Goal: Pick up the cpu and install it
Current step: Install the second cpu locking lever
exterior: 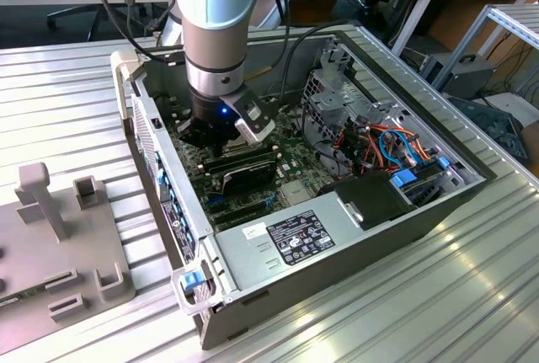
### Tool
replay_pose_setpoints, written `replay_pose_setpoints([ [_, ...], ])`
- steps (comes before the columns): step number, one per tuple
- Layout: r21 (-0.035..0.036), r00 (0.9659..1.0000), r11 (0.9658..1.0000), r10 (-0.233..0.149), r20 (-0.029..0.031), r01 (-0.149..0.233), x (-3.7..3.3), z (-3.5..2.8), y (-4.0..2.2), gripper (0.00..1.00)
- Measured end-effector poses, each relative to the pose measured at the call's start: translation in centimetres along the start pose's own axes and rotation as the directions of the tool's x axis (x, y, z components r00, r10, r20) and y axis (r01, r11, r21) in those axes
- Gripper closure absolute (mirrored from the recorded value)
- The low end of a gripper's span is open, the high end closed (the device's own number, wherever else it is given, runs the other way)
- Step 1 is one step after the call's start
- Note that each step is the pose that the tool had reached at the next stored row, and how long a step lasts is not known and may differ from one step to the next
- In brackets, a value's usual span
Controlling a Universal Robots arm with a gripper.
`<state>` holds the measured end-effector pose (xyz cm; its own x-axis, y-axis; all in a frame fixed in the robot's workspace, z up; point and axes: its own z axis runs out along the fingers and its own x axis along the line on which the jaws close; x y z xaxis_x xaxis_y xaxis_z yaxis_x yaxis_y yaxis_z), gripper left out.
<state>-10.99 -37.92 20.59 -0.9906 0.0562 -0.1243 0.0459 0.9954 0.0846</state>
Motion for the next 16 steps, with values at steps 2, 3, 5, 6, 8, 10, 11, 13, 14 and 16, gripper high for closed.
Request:
replay_pose_setpoints([
  [2, -0.0014, 1.0, 1.0, 0.0, 0.0014, 0.0, 0.07, 0.06, 0.01, 0.89],
  [3, -0.0016, 1.0, 1.0, 0.0, 0.0018, 0.0, 0.11, 0.07, 0.01, 0.89],
  [5, -0.0028, 1.0, 1.0, 0.0, 0.0028, 0.0, 0.15, 0.09, 0.05, 0.89],
  [6, -0.0039, 1.0, 1.0, 0.0, 0.0035, 0.0, 0.16, 0.09, 0.06, 0.89],
  [8, -0.0065, 1.0, 1.0, 0.001, 0.0058, -0.001, 0.24, 0.14, 0.06, 0.89],
  [10, -0.0079, 1.0, 1.0, 0.001, 0.0076, -0.001, 0.29, 0.17, 0.06, 0.89],
  [11, -0.0081, 1.0, 1.0, 0.001, 0.0082, -0.001, 0.3, 0.19, 0.05, 0.89],
  [13, -0.0083, 0.9999, 1.0, 0.001, 0.01, -0.001, 0.34, 0.27, 0.04, 0.89],
  [14, -0.0085, 0.9999, 1.0, 0.001, 0.0108, -0.001, 0.37, 0.33, 0.04, 0.89],
  [16, -0.0083, 0.9999, 1.0, 0.001, 0.012, -0.001, 0.54, 0.64, 0.0, 0.89],
])
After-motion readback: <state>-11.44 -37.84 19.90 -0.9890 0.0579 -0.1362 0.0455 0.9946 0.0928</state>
